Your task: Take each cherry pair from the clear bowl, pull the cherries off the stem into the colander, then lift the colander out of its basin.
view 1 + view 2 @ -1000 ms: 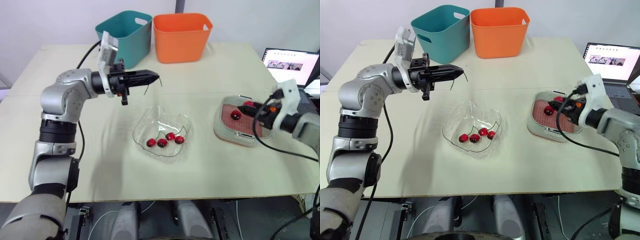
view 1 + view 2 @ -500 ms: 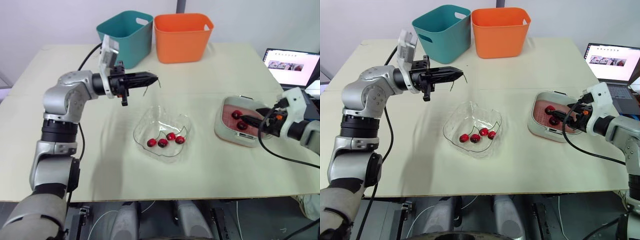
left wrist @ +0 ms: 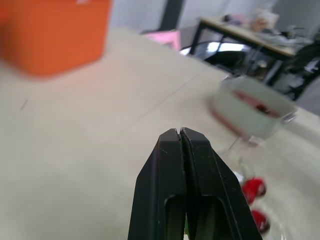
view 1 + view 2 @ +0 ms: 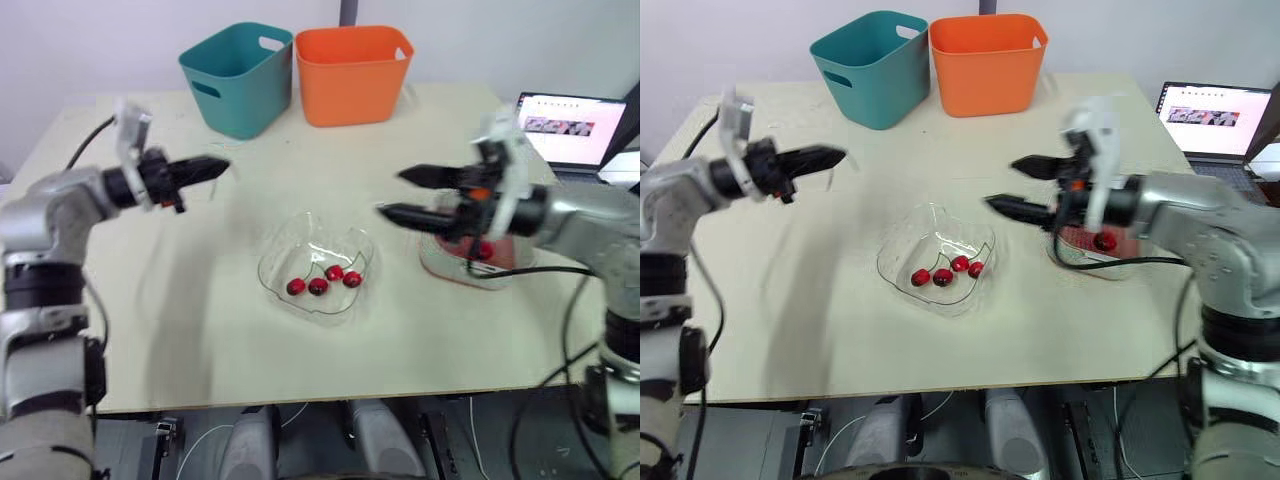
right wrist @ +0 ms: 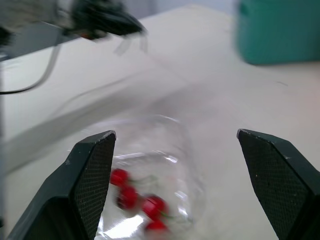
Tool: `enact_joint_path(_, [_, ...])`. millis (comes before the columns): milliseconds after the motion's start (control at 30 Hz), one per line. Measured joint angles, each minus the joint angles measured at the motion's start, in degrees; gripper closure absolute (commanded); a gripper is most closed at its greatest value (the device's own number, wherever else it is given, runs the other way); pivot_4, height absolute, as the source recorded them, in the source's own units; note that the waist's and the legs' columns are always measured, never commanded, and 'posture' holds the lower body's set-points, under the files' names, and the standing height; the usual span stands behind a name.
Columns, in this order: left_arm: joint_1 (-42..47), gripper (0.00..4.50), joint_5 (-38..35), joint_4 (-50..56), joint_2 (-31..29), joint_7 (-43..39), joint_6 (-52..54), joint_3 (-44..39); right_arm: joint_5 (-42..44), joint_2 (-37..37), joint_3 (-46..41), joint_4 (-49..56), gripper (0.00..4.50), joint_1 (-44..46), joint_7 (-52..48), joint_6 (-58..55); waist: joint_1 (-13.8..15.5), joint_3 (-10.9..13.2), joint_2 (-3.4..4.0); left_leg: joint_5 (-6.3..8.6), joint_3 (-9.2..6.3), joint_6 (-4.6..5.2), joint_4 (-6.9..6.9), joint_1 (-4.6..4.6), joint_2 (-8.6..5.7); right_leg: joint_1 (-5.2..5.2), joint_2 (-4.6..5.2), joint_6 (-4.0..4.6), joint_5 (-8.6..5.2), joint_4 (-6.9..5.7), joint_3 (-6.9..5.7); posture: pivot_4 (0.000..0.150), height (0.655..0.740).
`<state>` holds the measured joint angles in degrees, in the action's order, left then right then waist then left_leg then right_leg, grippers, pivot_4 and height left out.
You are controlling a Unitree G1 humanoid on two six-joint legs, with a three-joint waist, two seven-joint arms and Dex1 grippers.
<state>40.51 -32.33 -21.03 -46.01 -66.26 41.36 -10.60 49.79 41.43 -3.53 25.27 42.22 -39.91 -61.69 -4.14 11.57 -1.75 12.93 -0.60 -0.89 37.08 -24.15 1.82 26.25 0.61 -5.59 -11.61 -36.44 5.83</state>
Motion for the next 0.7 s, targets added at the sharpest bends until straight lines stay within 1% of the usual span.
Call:
enact_joint_path(133, [-6.0, 4.5, 0.6, -4.6, -2.0, -0.1, 1.0, -1.1, -2.3, -6.5, 10.3, 1.4, 0.3, 3.9, 0.9, 0.2, 0.9, 0.0, -0.06, -0.01, -0.03, -0.01, 0.13, -0.24, -0.01, 0.09, 0.07, 0.19, -0.1, 0.06, -0.1, 0.15, 0.74])
enact_joint_path(233, [-6.6, 4.5, 0.7, -8.4, -1.7, 0.3, 0.9, -1.7, -5.4, -9.0, 16.3, 1.4, 0.3, 3.9, 0.8, 1.8, 1.9, -0.1, -0.09, -0.01, -0.03, -0.02, 0.2, -0.29, -0.04, 0.05, 0.13, 0.2, -0.1, 0.13, -0.12, 0.15, 0.74])
enact_joint_path(333, [-6.7, 4.5, 1.4, -14.0, 0.4, 2.0, 0.5, -2.2, -9.8, -10.2, 21.7, 0.2, 0.3, 2.8, 0.4, 4.3, 1.9, -0.1, -0.13, -0.01, -0.02, -0.02, 0.22, -0.26, -0.07, 0.0, 0.16, 0.19, -0.09, 0.14, -0.12, 0.15, 0.74])
enact_joint_path(433, [-7.2, 3.79, 1.9, -16.4, 1.4, 2.3, 0.6, -2.1, -11.3, -10.5, 22.8, -0.3, 0.27, 2.4, 0.0, 4.7, 1.6, -0.1, -0.15, -0.01, -0.02, -0.02, 0.2, -0.28, -0.04, 0.07, 0.13, 0.03, 0.01, 0.11, -0.13, 0.15, 0.74])
enact_joint_path(600, [-7.2, 1.98, 1.8, -16.4, -0.4, 2.2, 0.9, -2.9, -11.3, -10.3, 19.7, -0.2, 0.27, 2.2, -0.2, 4.4, 1.4, -0.1, -0.17, -0.01, -0.03, -0.02, 0.14, -0.22, 0.0, 0.08, 0.09, 0.03, 0.04, 0.08, -0.15, 0.15, 0.74])
enact_joint_path(633, [-7.4, 1.7, 1.9, -16.3, -1.1, 2.1, 0.7, -3.0, -11.2, -10.3, 19.2, -0.2, 0.27, 1.9, -0.2, 4.3, 1.4, -0.1, -0.17, -0.01, -0.03, -0.02, 0.13, -0.21, 0.0, 0.08, 0.08, 0.04, 0.04, 0.08, -0.15, 0.15, 0.74])
enact_joint_path(700, [-8.2, 1.7, 2.7, -16.1, -2.8, 1.7, -0.4, -3.1, -11.1, -10.0, 18.5, 0.0, 0.27, 1.0, -0.3, 3.9, 1.4, -0.1, -0.17, -0.01, -0.02, -0.02, 0.11, -0.21, 0.0, 0.09, 0.09, 0.04, 0.03, 0.08, -0.15, 0.15, 0.74])
